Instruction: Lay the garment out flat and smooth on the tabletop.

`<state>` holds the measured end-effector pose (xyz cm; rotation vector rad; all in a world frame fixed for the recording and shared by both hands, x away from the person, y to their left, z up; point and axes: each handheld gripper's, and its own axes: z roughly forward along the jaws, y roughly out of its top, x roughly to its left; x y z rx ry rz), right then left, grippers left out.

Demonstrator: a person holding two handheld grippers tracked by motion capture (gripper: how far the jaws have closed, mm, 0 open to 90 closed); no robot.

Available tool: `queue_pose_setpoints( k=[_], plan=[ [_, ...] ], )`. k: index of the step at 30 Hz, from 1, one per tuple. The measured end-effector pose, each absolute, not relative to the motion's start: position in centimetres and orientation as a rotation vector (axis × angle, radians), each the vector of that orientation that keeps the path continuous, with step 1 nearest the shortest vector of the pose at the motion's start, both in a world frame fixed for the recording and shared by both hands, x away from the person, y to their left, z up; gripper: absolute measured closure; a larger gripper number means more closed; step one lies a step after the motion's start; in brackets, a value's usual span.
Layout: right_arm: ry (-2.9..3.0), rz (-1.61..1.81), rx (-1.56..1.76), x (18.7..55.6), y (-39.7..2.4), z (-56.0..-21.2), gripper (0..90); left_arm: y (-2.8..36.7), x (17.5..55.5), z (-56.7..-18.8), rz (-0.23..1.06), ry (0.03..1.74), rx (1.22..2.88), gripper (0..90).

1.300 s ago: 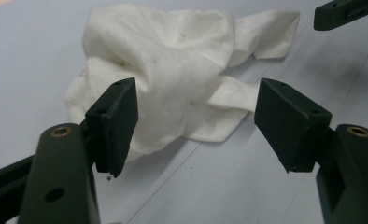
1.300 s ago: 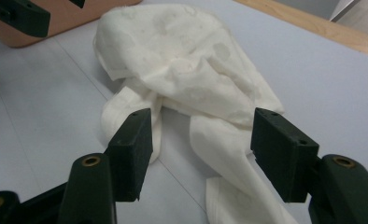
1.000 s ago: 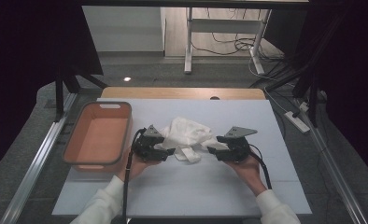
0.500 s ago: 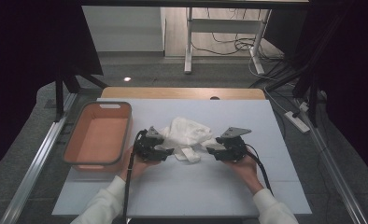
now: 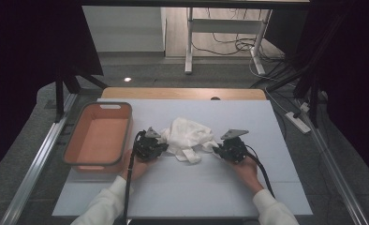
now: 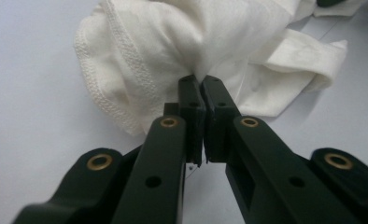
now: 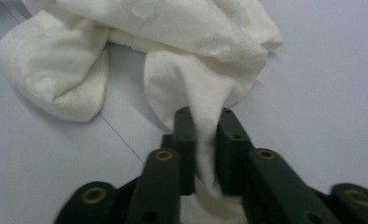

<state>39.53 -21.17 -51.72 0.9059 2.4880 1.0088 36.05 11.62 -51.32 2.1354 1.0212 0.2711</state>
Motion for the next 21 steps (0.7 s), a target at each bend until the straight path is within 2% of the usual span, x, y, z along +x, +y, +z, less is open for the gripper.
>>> queue_pose_setpoints(
  k=[3, 9, 21],
  plan=[
    [2.485, 1.023, 0.893, 39.5, -21.3, -51.4, 85.4, 11.6, 36.0, -51.2, 0.273, 1.012, 2.138, 87.7],
    [2.453, 1.071, 0.877, 39.1, -21.8, -50.3, 85.9, 12.1, 35.4, -49.7, 0.304, 0.976, 2.117, 88.2],
    [2.321, 1.192, 0.861, 38.3, -24.6, -46.0, 86.0, 15.1, 34.3, -45.2, 0.320, 0.941, 1.944, 88.5]
  ],
)
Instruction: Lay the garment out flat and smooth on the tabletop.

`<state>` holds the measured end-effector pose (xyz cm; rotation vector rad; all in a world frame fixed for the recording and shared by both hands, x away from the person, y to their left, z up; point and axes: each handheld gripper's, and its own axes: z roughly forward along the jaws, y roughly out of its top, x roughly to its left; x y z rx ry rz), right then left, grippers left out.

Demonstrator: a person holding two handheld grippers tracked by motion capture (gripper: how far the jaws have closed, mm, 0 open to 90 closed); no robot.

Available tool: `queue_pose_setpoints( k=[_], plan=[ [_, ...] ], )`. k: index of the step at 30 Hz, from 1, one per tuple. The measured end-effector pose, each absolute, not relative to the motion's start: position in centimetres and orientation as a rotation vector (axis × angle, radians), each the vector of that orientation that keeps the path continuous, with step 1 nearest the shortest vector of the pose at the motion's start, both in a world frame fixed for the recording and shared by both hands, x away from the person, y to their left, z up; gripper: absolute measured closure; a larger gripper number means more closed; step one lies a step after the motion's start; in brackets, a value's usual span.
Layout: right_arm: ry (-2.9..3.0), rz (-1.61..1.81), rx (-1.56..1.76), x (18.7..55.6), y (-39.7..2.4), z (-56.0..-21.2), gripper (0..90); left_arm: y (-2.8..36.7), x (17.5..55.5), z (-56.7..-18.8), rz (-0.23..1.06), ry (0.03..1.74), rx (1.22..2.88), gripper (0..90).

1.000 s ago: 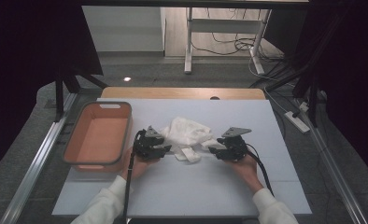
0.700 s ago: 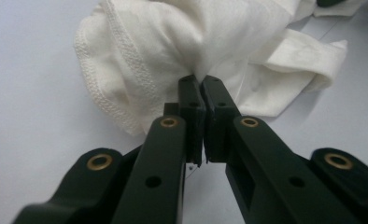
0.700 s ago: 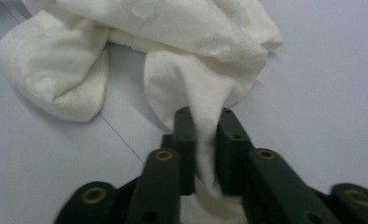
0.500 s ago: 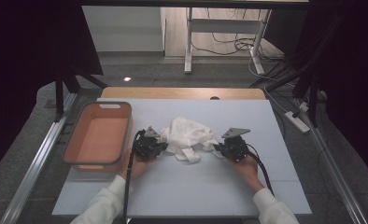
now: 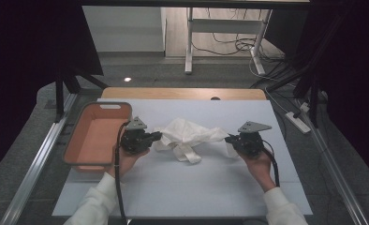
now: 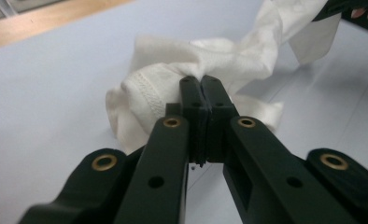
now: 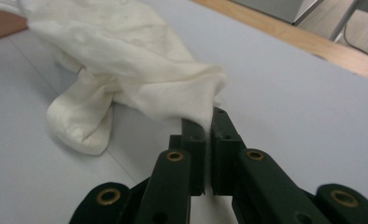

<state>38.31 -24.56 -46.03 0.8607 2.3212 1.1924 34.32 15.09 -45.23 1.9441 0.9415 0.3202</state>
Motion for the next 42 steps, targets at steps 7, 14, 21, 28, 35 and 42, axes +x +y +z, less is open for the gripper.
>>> queue_pose_setpoints(
  k=[7, 14, 21, 28, 35, 42],
  plan=[
    [2.238, 1.257, 0.877, 38.0, -26.4, -44.0, 86.1, 16.3, 33.6, -43.0, 0.338, 0.915, 1.877, 88.6],
    [2.212, 1.281, 0.913, 38.1, -27.4, -43.7, 86.1, 16.4, 33.4, -42.7, 0.339, 0.909, 1.873, 88.6],
    [2.219, 1.248, 0.927, 38.4, -27.5, -44.3, 86.1, 15.9, 34.2, -43.3, 0.332, 0.920, 1.885, 88.6],
    [2.210, 1.214, 0.958, 38.8, -28.1, -44.6, 86.1, 15.3, 35.4, -43.7, 0.325, 0.932, 1.884, 88.5],
    [2.196, 1.209, 0.975, 39.1, -28.5, -44.5, 86.0, 14.8, 37.7, -44.1, 0.296, 0.972, 1.857, 88.4],
    [2.177, 1.204, 0.985, 39.8, -29.0, -43.8, 86.0, 14.2, 40.0, -43.2, 0.295, 0.983, 1.851, 88.4]
  ],
)
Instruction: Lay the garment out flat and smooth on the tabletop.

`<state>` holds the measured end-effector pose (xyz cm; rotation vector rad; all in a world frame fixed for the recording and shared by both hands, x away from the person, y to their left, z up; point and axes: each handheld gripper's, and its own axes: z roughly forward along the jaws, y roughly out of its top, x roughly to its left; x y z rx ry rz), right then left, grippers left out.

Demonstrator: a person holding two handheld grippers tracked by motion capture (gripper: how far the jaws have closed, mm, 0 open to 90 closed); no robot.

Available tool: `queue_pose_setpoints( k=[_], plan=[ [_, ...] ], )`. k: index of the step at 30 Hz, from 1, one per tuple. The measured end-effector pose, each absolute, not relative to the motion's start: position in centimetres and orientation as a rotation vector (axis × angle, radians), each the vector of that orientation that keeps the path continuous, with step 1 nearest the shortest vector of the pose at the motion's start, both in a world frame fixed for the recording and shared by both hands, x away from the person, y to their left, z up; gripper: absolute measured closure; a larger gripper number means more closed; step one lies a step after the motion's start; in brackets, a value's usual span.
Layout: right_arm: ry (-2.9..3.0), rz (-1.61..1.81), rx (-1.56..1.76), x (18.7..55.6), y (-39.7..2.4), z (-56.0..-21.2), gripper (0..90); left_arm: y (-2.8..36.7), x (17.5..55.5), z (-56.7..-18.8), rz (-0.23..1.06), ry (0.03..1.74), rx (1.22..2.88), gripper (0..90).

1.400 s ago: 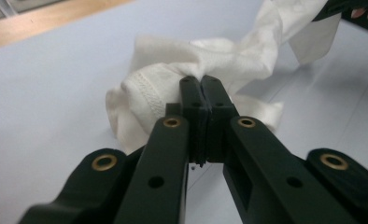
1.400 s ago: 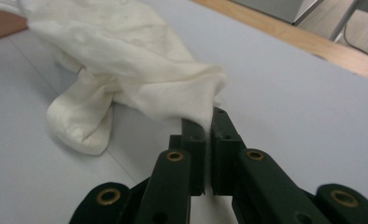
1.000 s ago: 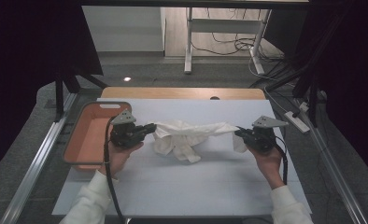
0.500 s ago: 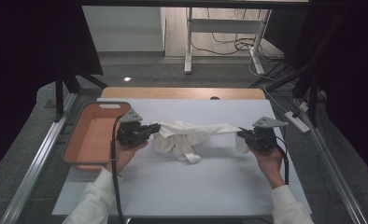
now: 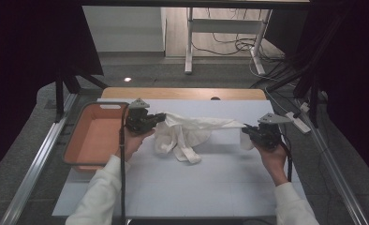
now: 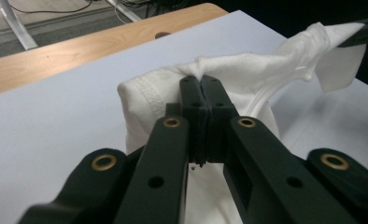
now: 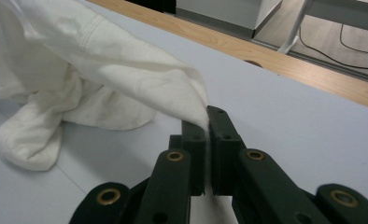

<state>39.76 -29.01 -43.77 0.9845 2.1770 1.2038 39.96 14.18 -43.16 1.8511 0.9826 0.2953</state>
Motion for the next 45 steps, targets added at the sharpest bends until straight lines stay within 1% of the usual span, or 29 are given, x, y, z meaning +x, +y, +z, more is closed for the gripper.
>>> queue_pose_setpoints(
  k=[7, 11, 12, 13, 15, 17, 18, 21, 22, 25, 28, 31, 41, 45],
  plan=[
    [2.150, 1.156, 0.988, 40.4, -29.8, -42.6, 86.0, 13.0, 42.3, -41.9, 0.299, 0.989, 1.873, 88.2],
    [2.134, 1.122, 1.053, 41.6, -30.1, -42.8, 84.4, 11.7, 43.7, -42.3, 0.296, 1.015, 1.901, 87.0],
    [2.130, 1.116, 1.076, 42.0, -30.1, -43.0, 81.7, 11.4, 44.0, -42.5, 0.317, 1.034, 1.917, 84.5],
    [2.127, 1.105, 1.098, 42.5, -30.1, -43.3, 76.4, 11.1, 44.2, -42.7, 0.337, 1.065, 1.913, 78.6],
    [2.114, 1.083, 1.129, 43.1, -29.8, -43.7, 62.2, 10.8, 44.5, -43.0, 0.333, 1.079, 1.918, 62.0],
    [2.102, 1.065, 1.134, 43.2, -29.4, -44.0, 49.8, 10.8, 44.3, -43.0, 0.320, 1.072, 1.923, 48.9],
    [2.100, 1.066, 1.132, 43.1, -29.2, -44.1, 46.3, 10.9, 44.0, -42.9, 0.325, 1.061, 1.927, 45.1],
    [2.118, 1.050, 1.090, 42.4, -28.4, -44.1, 41.7, 11.3, 43.2, -42.6, 0.329, 1.038, 1.918, 41.3],
    [2.122, 1.043, 1.082, 42.1, -28.2, -44.0, 40.2, 11.4, 42.9, -42.5, 0.325, 1.033, 1.909, 40.7],
    [2.158, 1.037, 1.107, 42.0, -28.1, -44.0, 39.1, 11.6, 41.9, -42.5, 0.326, 1.016, 1.905, 39.8],
    [2.223, 0.976, 1.190, 42.6, -28.7, -44.5, 38.9, 11.7, 40.9, -42.6, 0.330, 1.000, 1.905, 39.3],
    [2.259, 1.027, 1.259, 42.9, -29.9, -45.3, 40.5, 12.0, 40.1, -42.7, 0.326, 0.987, 1.895, 39.2],
    [2.327, 1.063, 1.189, 42.1, -29.9, -46.8, 41.1, 11.8, 39.0, -43.2, 0.305, 0.955, 1.877, 39.4],
    [2.329, 1.105, 1.167, 41.3, -30.0, -46.8, 39.3, 11.8, 38.5, -43.5, 0.296, 0.947, 1.880, 39.5]
  ],
)
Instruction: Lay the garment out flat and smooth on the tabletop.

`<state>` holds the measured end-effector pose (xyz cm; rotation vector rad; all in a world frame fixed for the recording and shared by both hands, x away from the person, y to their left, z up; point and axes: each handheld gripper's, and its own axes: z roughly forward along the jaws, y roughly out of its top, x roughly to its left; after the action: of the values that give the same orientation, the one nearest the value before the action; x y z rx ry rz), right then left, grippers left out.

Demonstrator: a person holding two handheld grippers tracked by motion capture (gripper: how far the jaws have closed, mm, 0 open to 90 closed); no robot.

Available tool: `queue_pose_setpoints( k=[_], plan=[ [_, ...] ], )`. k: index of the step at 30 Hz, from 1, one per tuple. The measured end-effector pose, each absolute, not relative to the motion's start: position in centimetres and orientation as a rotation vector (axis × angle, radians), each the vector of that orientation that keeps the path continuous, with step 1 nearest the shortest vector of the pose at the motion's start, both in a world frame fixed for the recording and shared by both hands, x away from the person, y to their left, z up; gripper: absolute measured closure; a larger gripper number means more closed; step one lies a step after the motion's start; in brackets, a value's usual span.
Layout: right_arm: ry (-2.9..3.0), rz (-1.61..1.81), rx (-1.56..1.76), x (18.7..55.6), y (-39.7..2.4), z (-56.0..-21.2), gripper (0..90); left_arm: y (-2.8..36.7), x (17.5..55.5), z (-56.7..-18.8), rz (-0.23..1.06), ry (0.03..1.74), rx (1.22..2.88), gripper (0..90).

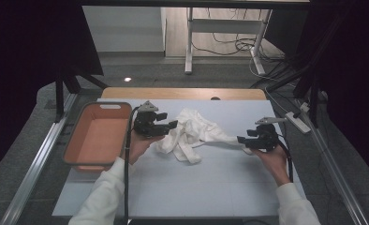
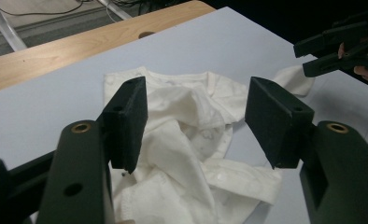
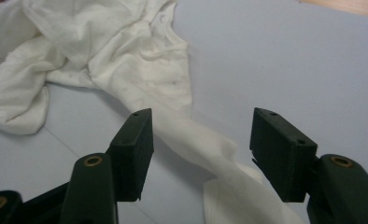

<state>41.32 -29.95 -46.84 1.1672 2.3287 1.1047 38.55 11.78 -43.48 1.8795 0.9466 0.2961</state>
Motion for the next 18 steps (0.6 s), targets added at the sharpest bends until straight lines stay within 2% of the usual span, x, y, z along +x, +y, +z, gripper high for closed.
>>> queue_pose_setpoints(
  k=[8, 18],
  plan=[
    [2.292, 1.206, 1.109, 39.5, -30.0, -45.6, 38.6, 12.1, 37.5, -43.9, 0.292, 0.937, 1.872, 39.5],
    [2.392, 1.266, 0.918, 37.2, -25.3, -45.2, 38.7, 12.3, 37.1, -43.9, 0.297, 0.945, 1.866, 39.3]
  ],
)
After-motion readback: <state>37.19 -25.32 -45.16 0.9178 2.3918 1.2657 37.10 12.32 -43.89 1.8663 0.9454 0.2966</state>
